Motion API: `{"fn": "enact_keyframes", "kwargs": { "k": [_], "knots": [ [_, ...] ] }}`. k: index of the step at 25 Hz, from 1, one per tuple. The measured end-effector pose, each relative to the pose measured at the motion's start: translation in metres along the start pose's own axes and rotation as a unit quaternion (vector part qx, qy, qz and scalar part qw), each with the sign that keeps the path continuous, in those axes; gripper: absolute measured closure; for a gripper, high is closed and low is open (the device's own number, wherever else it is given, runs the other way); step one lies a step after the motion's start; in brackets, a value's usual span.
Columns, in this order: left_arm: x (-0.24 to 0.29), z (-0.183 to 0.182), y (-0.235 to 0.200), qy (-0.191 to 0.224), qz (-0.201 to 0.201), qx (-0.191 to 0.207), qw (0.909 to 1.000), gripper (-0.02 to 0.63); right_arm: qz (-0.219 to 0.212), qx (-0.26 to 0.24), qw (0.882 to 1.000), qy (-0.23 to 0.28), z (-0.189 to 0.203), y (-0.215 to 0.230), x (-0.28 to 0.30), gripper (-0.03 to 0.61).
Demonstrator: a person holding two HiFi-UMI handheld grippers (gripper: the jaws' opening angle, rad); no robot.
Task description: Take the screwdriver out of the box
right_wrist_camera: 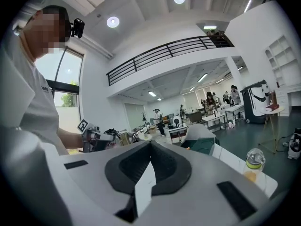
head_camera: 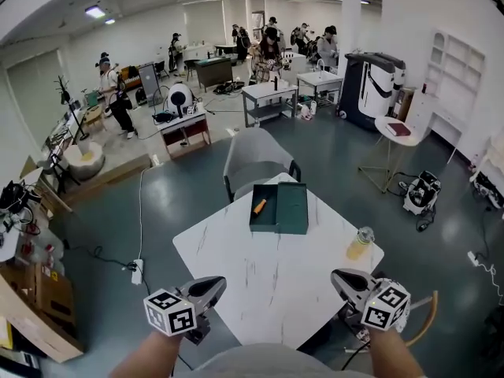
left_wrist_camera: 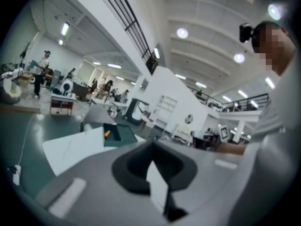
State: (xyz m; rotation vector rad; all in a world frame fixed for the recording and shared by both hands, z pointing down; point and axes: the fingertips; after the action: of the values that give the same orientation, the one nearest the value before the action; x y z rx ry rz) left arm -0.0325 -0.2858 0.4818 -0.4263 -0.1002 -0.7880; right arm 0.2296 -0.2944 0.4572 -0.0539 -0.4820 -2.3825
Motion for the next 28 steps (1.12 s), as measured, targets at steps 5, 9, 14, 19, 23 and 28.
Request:
{"fn": "enact_keyframes", "kwargs": {
  "k": [5, 9, 14, 19, 23, 28],
  "knots": [
    [0.066, -0.006, -0.016, -0.063, -0.052, 0.007, 0.9966, 0.611, -0.037, 0.000, 0.999, -0.014, 0.005, 0.043, 0.015, 0.571],
    [0.107, -0.014, -0.044, -0.109, -0.086, 0.014, 0.9902, 0.609, -0.053, 0.004, 0.998, -0.016, 0.005, 0.065, 0.032, 0.571],
    [0.165, -0.020, -0.103, -0.166, -0.107, 0.028, 0.9799, 0.609, -0.052, 0.002, 0.998, -0.026, 0.014, 0.081, 0.062, 0.571],
    [0.239, -0.032, -0.158, -0.213, -0.099, 0.041, 0.9711, 0.609, -0.041, 0.017, 0.998, -0.035, 0.031, 0.092, 0.096, 0.571],
    [0.295, -0.014, -0.193, -0.288, -0.080, 0.050, 0.9529, 0.520, -0.032, 0.034, 0.998, -0.043, 0.046, 0.096, 0.117, 0.571],
    [0.355, 0.012, -0.242, -0.375, -0.086, 0.034, 0.9222, 0.433, -0.027, 0.051, 0.997, -0.049, 0.064, 0.109, 0.134, 0.571]
  ]
}}
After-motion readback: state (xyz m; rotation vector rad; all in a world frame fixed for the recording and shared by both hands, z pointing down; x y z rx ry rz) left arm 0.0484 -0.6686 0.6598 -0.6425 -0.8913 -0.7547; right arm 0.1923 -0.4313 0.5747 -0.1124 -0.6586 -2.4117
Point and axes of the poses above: the fingertips, and each gripper's own axes: x forward along the fingers, y to its right, z out of its underside, and after that the axes turned 5 degrees about x, right-handed
